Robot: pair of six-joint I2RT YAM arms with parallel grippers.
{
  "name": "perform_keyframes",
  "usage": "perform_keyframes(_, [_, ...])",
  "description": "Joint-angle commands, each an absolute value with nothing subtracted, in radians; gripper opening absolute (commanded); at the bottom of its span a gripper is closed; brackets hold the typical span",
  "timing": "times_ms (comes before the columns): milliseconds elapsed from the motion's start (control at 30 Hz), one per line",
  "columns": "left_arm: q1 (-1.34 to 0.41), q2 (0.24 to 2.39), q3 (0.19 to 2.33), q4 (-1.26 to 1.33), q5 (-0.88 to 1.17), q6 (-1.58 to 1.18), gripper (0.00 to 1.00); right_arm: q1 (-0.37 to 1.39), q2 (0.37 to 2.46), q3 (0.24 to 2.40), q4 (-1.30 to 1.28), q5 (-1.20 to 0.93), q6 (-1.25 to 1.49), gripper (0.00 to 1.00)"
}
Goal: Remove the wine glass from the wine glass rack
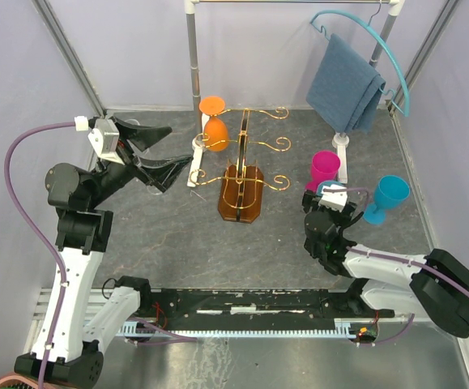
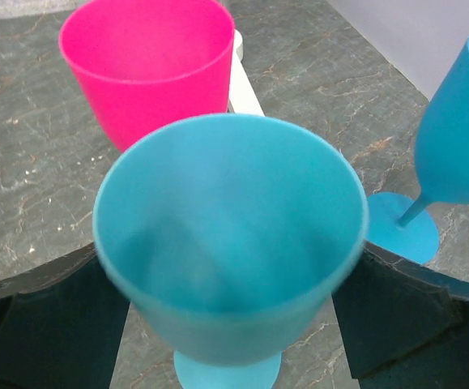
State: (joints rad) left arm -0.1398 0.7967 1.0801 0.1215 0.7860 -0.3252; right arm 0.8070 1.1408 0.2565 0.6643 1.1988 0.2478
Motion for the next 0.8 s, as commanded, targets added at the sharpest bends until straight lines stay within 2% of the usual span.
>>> perform_keyframes(0, [-0.141,0.783,1.082,0.124,0.762,-0.343,0.99,0.834,1.117,0.301,0.587,1.193,0.250,1.00])
perform_keyframes(267, [-0.141,0.773,1.076,0.114,0.759,-0.332,0.99,0.908,0.984,0.320,0.448,1.233,0.249,1.00])
perform_keyframes(467, [-0.140,0.790,1.095,0.051,0.672,-0.320,0.99,1.027,0.795,0.384,0.179,1.362,0.268,1.00])
perform_keyframes(767, [-0.139,1.033,1.236,-0.081,0.473,-0.451,0.99,1.171,0.650,0.556,-0.057,1.484,0.200,1.00])
